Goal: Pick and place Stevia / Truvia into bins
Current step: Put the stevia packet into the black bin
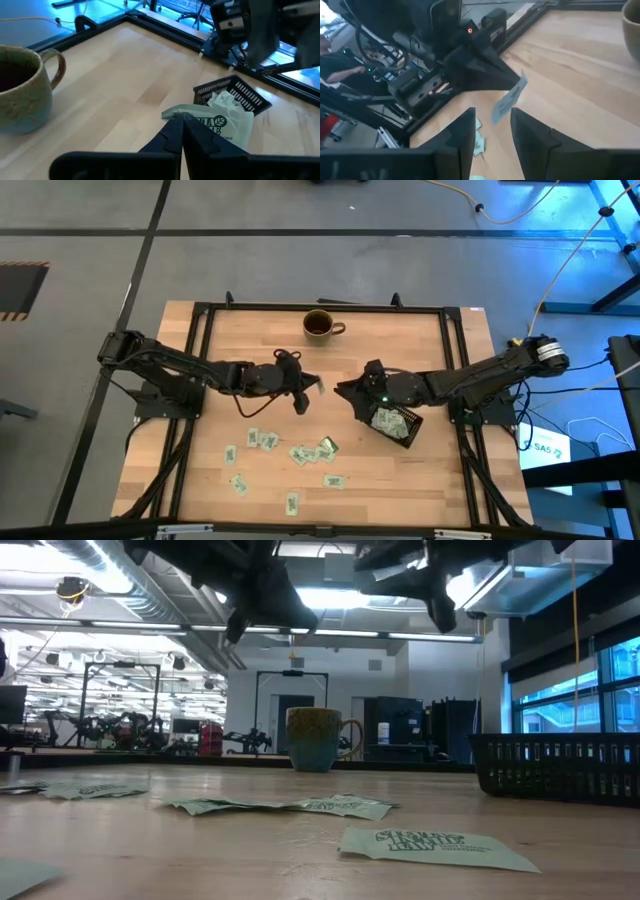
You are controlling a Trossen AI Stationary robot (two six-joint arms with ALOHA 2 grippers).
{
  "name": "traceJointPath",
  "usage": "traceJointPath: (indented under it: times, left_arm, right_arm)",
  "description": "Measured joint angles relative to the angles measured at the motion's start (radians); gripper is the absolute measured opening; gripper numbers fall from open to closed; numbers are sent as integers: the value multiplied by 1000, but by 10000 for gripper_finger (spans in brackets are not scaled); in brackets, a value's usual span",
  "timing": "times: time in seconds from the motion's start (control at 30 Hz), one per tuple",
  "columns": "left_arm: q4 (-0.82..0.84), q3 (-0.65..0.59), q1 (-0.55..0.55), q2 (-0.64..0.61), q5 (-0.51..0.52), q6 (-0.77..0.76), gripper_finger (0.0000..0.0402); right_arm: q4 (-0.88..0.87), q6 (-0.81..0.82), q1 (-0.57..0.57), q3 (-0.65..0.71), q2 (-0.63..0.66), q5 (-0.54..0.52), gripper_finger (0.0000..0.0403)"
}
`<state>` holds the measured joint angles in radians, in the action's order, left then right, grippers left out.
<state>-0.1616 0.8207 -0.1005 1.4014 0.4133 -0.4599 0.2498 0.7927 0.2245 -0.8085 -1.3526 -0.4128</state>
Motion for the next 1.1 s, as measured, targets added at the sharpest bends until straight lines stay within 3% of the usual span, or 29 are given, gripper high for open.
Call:
traceJointPath:
  times: [0.47,0.7,1.1]
  left_arm:
    - [-27,0,0,-1,46,2,3]
    - [-62,1,0,-1,122,19,3]
    - [-82,1,10,-1,151,19,3]
  right_arm:
    - [85,-37,0,0,-75,-134,127]
    - [107,-38,0,0,-75,-144,127]
    - [133,-41,0,0,-81,-182,127]
